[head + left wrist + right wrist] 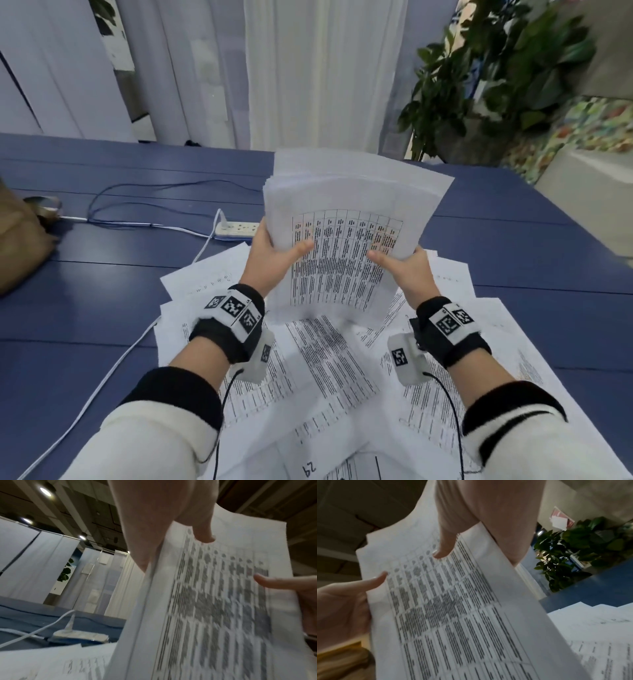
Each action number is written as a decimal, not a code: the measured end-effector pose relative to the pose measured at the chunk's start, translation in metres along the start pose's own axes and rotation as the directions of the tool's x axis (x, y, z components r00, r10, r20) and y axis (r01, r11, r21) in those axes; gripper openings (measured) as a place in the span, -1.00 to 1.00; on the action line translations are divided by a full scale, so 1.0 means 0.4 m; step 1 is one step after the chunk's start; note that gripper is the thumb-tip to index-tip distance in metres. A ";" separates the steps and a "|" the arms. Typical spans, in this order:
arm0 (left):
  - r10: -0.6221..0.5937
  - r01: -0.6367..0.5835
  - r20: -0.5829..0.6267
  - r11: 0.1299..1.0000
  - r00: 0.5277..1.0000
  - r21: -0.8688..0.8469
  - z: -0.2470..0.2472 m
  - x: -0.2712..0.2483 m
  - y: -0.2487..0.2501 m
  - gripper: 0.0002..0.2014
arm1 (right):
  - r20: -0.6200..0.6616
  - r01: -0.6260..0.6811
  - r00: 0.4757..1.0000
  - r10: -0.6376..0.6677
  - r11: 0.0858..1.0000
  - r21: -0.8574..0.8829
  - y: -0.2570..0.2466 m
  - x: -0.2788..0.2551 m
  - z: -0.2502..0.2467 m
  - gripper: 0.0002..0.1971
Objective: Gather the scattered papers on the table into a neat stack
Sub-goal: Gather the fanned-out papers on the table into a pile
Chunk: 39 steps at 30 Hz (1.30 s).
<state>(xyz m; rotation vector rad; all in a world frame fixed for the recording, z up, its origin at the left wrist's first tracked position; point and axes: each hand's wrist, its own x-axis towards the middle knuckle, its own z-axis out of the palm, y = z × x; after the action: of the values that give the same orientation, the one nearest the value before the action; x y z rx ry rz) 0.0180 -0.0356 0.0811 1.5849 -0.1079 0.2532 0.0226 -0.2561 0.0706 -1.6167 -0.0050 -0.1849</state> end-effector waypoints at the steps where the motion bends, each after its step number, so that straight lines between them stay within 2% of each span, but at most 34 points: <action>1: -0.026 0.026 0.015 0.999 1.000 0.035 0.005 -0.007 -0.011 -0.44 | 0.009 -0.012 1.000 0.012 1.000 -0.019 0.008 -0.003 0.006 -0.70; 3: -0.013 0.013 -0.038 1.000 0.999 0.010 0.010 -0.010 -0.010 -0.48 | -0.027 -0.008 1.000 0.008 1.000 -0.006 0.007 -0.002 0.010 -0.74; 6: 0.111 -0.125 -0.121 0.985 0.986 -0.117 0.006 0.023 0.060 -0.49 | -0.043 0.016 0.999 -0.016 1.000 0.000 -0.001 0.016 -0.001 -0.74; 9: 0.305 -0.304 -0.143 0.952 0.942 0.030 0.004 0.074 0.151 -0.71 | 0.024 0.018 1.000 -0.017 0.998 -0.062 -0.014 0.025 -0.005 -0.70; 11: 0.346 -0.344 -0.161 0.938 0.924 0.039 0.009 0.094 0.182 -0.86 | 0.029 0.024 0.999 -0.022 0.997 -0.068 -0.012 0.030 -0.009 -0.70; 12: 0.335 -0.336 -0.167 0.942 0.927 0.022 0.011 0.099 0.183 -0.86 | 0.015 0.027 1.000 -0.026 0.998 -0.059 -0.009 0.032 -0.011 -0.71; 14: 0.277 -0.287 -0.164 0.957 0.947 -0.044 0.016 0.098 0.167 -0.86 | -0.005 0.007 1.000 -0.008 0.999 -0.053 -0.001 0.038 -0.016 -0.72; 16: 0.197 -0.226 -0.164 0.957 0.967 -0.184 0.017 0.087 0.142 -0.93 | 0.036 -0.014 0.999 0.016 0.998 -0.066 0.014 0.043 -0.016 -0.68; 17: 0.162 -0.200 -0.166 0.946 0.973 -0.254 0.015 0.080 0.130 -0.90 | 0.065 -0.033 0.997 0.038 0.996 -0.082 0.024 0.043 -0.012 -0.67; 19: 0.109 -0.137 -0.115 0.952 0.987 -0.275 0.003 0.069 0.094 -0.65 | 0.085 -0.056 0.994 0.067 0.989 -0.136 0.045 0.040 -0.004 -0.72; 20: 0.065 -0.076 -0.058 0.971 0.996 -0.228 -0.007 0.065 0.067 -0.47 | 0.062 -0.068 0.995 0.078 0.985 -0.157 0.055 0.042 -0.001 -0.76; 22: -0.112 0.115 0.067 0.992 0.992 -0.055 -0.033 0.055 0.004 -0.17 | -0.021 -0.104 0.995 0.102 0.982 -0.156 0.058 0.049 0.003 -0.83; 23: -0.213 0.209 0.110 0.977 0.971 0.049 -0.046 0.045 -0.027 -0.17 | -0.050 -0.115 0.993 0.108 0.982 -0.151 0.047 0.055 0.007 -0.79; 25: -0.342 0.305 0.149 0.925 0.928 0.229 -0.077 0.021 -0.086 -0.52 | -0.051 -0.121 0.992 0.114 0.981 -0.150 0.024 0.063 0.008 -0.82; 27: -0.374 0.324 0.157 0.906 0.914 0.273 -0.104 -0.019 -0.133 -0.83 | 0.005 -0.141 0.990 0.144 0.975 -0.173 0.013 0.059 0.022 -0.85; 29: -0.428 0.375 0.167 0.885 0.888 0.277 -0.122 -0.068 -0.166 -0.84 | 0.090 -0.226 0.963 0.253 0.945 -0.236 0.051 0.040 0.039 -0.82; 30: -0.478 0.415 0.167 0.857 0.863 0.306 -0.133 -0.087 -0.184 -0.78 | 0.099 -0.296 0.938 0.333 0.916 -0.272 0.080 0.023 0.052 -0.65; 31: -0.544 0.476 0.139 0.810 0.827 0.341 -0.157 -0.116 -0.226 -0.72 | 0.114 -0.374 0.897 0.427 0.870 -0.320 0.140 0.015 0.075 -0.46; 32: -0.585 0.495 0.098 0.755 0.805 0.430 -0.176 -0.129 -0.245 -0.66 | 0.096 -0.423 0.873 0.477 0.841 -0.337 0.177 0.002 0.078 -0.37; 33: -0.616 0.531 -0.005 0.674 0.788 0.513 -0.203 -0.146 -0.284 -0.61 | 0.092 -0.459 0.847 0.523 0.808 -0.369 0.224 -0.008 0.079 -0.34; 34: -0.608 0.577 -0.174 0.567 0.774 0.588 -0.238 -0.155 -0.304 -0.57 | 0.095 -0.481 0.826 0.556 0.782 -0.397 0.242 -0.020 0.077 -0.34; 35: -0.576 0.646 -0.353 0.446 0.737 0.619 -0.274 -0.166 -0.320 -0.50 | 0.095 -0.491 0.815 0.572 0.768 -0.411 0.266 -0.023 0.070 -0.34; 36: -0.556 0.730 -0.498 0.344 0.665 0.591 -0.306 -0.174 -0.326 -0.39 | 0.082 -0.494 0.811 0.579 0.753 -0.436 0.273 -0.026 0.068 -0.40; 37: -0.553 0.793 -0.585 0.273 0.593 0.544 -0.330 -0.183 -0.332 -0.27 | 0.055 -0.489 0.817 0.574 0.741 -0.460 0.282 -0.023 0.065 -0.49; 38: -0.558 0.824 -0.622 0.237 0.549 0.514 -0.343 -0.191 -0.333 -0.17 | 0.031 -0.491 0.820 0.572 0.729 -0.476 0.287 -0.020 0.063 -0.56; 39: -0.552 0.831 -0.636 0.226 0.539 0.508 -0.348 -0.199 -0.338 -0.12 | 0.002 -0.481 0.833 0.553 0.728 -0.488 0.290 -0.018 0.061 -0.58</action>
<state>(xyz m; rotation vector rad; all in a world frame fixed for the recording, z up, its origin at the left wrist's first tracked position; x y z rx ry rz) -0.0418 0.1002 -0.0671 2.2544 1.1895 -0.2411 0.0319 -0.2378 -0.0464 -2.0482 0.4106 0.4086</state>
